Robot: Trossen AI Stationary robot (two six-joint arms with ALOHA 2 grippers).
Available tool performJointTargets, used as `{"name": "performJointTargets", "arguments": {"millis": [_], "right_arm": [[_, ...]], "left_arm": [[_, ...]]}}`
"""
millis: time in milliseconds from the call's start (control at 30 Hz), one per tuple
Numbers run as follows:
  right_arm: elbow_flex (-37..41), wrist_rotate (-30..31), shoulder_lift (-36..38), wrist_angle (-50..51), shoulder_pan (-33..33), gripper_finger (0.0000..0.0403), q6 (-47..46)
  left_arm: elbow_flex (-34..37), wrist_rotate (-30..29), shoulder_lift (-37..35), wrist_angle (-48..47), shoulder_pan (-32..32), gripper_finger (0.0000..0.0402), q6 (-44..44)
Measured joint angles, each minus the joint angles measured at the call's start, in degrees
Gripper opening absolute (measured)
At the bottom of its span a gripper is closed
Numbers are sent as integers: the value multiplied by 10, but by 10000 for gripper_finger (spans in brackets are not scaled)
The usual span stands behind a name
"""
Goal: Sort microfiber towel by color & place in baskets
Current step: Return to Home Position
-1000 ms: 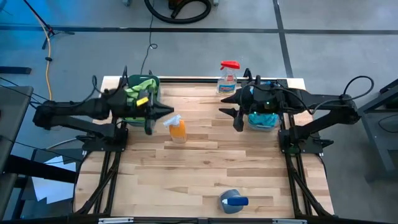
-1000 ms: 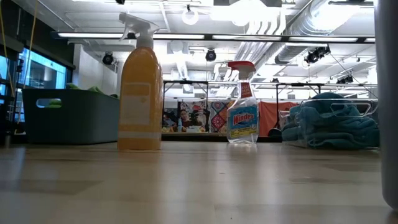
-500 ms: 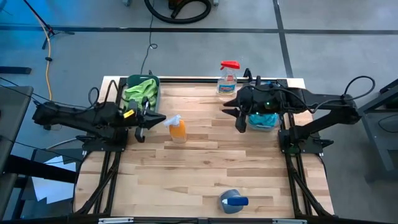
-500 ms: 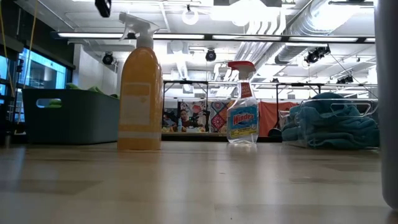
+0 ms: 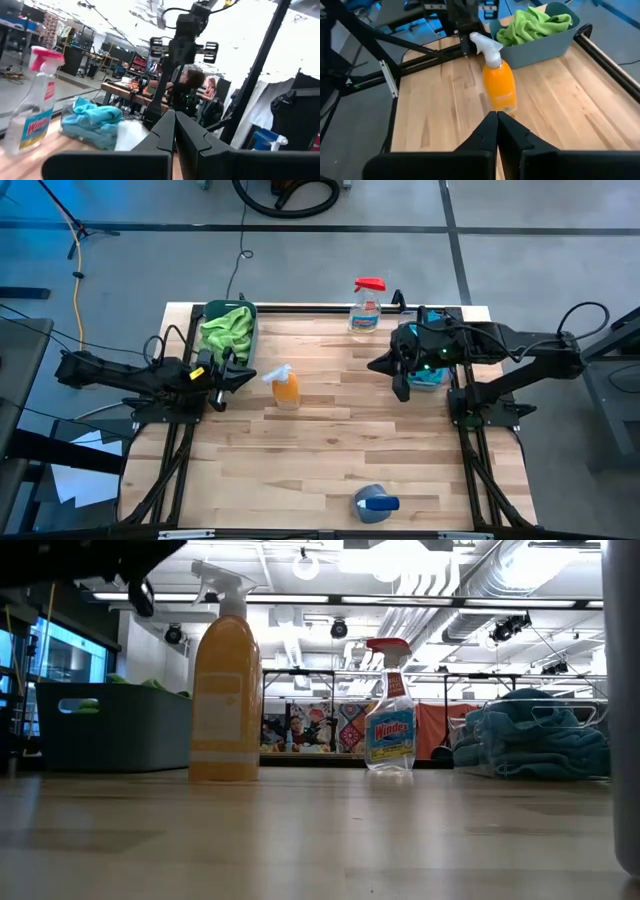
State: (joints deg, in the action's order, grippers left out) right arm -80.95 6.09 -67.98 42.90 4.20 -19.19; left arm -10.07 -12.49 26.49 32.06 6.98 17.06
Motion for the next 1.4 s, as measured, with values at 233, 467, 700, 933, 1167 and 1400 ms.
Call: {"name": "performJointTargets", "arguments": {"millis": [233,467,700,933,1167,1400], "right_arm": [[0,31,18,52,19,1,-34],[7,32,36,96,36,1,-64],[110,22,89,43,43,0,-98],[301,-7,184,-128,35,0,-117],[459,-22,292,-253,-10,0,-87],[583,-33,411,-334,-15,0,-64]], "left_arm": [[77,-29,-62,16,0,0,47],[93,-35,-99,-12,0,0,53],[93,-37,-99,-49,0,0,52],[93,-36,-99,-82,0,0,53],[93,-35,-99,-87,0,0,53],[93,-35,-99,-87,0,0,53]]}}
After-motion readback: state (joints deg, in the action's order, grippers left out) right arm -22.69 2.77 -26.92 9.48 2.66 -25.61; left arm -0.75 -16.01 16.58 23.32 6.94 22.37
